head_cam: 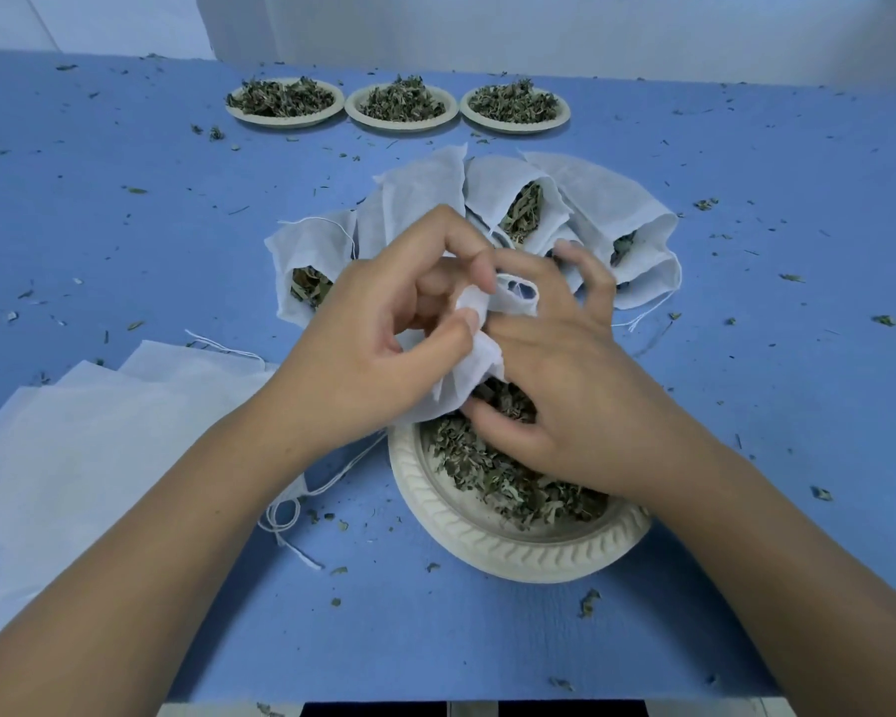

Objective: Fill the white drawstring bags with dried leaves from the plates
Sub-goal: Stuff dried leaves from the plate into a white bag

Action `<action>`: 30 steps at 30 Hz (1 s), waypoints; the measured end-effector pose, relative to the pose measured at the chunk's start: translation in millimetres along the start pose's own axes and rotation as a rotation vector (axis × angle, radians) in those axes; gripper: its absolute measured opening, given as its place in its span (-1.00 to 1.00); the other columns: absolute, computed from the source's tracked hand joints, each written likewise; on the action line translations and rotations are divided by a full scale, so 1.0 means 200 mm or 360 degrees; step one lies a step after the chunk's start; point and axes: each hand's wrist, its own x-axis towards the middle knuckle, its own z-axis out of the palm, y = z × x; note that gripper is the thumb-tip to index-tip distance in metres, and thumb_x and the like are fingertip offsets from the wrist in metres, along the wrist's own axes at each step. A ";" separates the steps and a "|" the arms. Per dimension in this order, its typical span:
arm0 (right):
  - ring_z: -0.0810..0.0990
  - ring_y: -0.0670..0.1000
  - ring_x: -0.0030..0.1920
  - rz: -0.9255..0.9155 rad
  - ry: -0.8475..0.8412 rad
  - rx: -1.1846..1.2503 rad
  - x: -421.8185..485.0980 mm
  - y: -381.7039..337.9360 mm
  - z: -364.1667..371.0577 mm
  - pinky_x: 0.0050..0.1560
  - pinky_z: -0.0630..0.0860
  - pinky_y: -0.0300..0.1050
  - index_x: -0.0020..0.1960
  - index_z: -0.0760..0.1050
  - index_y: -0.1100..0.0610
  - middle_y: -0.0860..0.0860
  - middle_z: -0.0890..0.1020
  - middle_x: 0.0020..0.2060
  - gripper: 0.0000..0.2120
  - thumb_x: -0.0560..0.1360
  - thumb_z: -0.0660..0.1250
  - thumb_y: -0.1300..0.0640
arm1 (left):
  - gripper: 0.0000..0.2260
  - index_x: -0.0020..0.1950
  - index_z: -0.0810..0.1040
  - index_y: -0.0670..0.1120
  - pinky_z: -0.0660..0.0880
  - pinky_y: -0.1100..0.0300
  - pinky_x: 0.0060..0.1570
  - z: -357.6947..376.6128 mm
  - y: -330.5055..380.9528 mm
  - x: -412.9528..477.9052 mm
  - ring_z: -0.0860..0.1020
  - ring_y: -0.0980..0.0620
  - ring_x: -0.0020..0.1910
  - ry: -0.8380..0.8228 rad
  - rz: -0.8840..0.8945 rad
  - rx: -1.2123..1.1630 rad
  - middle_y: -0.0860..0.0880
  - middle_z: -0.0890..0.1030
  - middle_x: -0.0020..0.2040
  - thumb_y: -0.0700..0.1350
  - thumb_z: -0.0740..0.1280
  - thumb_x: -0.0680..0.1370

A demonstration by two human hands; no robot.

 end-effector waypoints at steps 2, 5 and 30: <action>0.21 0.01 0.47 0.0032 0.0006 0.0095 -0.01 0.02 -0.01 0.46 -0.11 0.14 0.00 0.58 0.02 -0.24 0.58 0.03 -0.82 0.48 0.26 0.02 | -0.84 -0.08 0.41 -0.03 0.29 0.38 -0.36 0.01 0.00 0.00 0.35 0.11 -0.45 0.0056 0.0055 0.0155 0.00 0.44 -0.38 -0.31 0.21 0.51; 0.45 -0.01 0.28 0.0146 0.0413 0.0695 -0.01 0.07 -0.09 0.38 0.17 0.14 -0.04 0.62 0.04 -0.18 0.65 -0.03 -0.88 0.48 0.33 0.07 | -0.81 -0.15 0.45 0.04 0.28 0.26 -0.42 -0.01 0.00 0.01 0.37 0.03 -0.46 0.0285 0.0124 0.0360 0.04 0.43 -0.39 -0.25 0.16 0.47; 0.64 -0.06 -0.14 0.0311 0.0401 0.1714 -0.02 0.15 -0.14 -0.05 0.55 -0.22 -0.13 0.65 0.17 -0.07 0.70 -0.21 -0.86 0.30 0.49 0.21 | -0.79 -0.35 0.46 -0.06 0.40 0.05 -0.39 0.02 -0.02 0.01 0.47 -0.05 -0.48 0.0144 0.0010 0.0543 -0.01 0.50 -0.48 -0.33 0.16 0.37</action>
